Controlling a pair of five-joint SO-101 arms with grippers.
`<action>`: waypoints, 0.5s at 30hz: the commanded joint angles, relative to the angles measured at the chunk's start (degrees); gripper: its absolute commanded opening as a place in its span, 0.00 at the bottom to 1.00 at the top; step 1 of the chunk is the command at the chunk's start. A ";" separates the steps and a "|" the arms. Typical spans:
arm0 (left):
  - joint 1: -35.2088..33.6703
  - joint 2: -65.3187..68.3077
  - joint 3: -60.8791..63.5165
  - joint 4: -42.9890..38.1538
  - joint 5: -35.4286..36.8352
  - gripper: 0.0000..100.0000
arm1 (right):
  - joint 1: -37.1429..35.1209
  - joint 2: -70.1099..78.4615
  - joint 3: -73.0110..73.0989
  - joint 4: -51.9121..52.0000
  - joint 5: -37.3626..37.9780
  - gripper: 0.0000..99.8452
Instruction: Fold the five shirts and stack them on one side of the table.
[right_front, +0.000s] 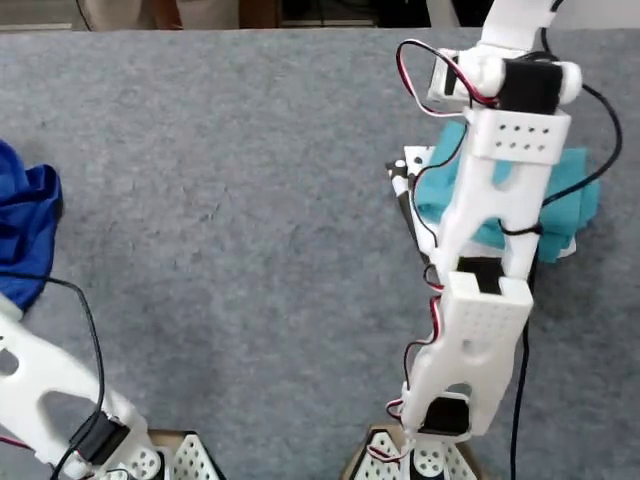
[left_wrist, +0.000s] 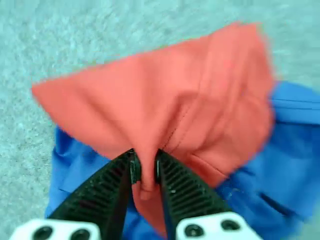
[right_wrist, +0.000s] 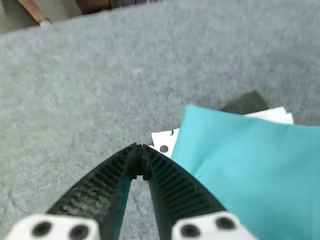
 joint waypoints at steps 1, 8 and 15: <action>5.01 -9.54 -2.55 6.15 0.35 0.02 | -0.48 -6.20 -2.33 1.14 -0.44 0.00; 13.45 -25.36 -1.85 7.56 0.53 0.02 | -0.57 -14.46 -2.24 1.14 0.09 0.00; 26.73 -44.26 0.97 7.56 0.53 0.02 | -0.48 -18.86 -2.24 1.14 2.81 0.00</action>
